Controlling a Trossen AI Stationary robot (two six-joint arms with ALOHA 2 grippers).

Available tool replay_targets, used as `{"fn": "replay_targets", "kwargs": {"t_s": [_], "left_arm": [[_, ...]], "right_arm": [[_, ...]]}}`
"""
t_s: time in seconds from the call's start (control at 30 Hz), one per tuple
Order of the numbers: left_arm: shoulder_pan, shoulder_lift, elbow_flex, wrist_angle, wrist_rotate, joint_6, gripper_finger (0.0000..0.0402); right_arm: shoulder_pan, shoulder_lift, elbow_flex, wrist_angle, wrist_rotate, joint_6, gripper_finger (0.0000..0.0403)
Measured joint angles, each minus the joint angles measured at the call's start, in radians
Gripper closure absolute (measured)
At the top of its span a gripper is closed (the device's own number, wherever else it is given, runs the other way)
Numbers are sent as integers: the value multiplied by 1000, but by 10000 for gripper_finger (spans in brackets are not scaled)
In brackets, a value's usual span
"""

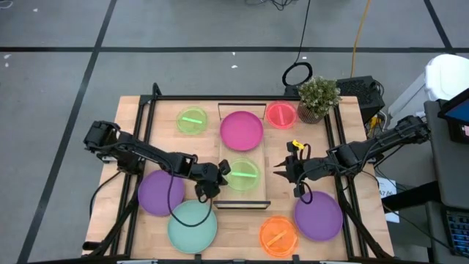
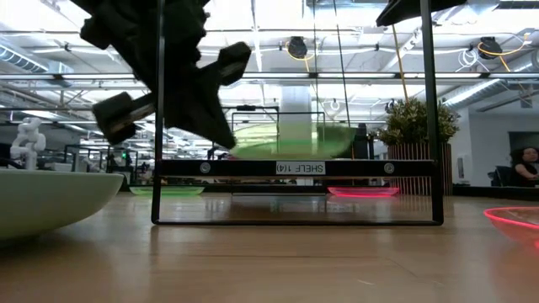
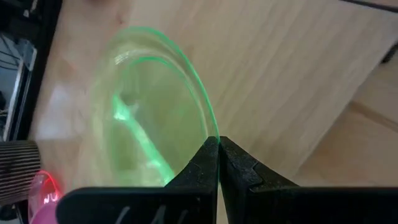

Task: Place and stack plates onto a shelf
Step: Put the bottom green plate on the shelf

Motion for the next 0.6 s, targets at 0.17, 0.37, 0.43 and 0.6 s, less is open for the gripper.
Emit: {"fn": "replay_targets", "kwargs": {"t_s": [0.17, 0.37, 0.43, 0.6], "left_arm": [[5, 8, 1, 4, 3, -44, 396], [1, 7, 1, 4, 8, -79, 396], [-1, 7, 1, 3, 8, -83, 396], [-2, 7, 1, 2, 8, -121, 396]], "right_arm": [[0, 0, 0, -5, 0, -1, 330], [0, 0, 0, -5, 0, -1, 330], [0, 0, 0, -5, 0, -1, 330], [0, 0, 0, -5, 0, -2, 330]]}}
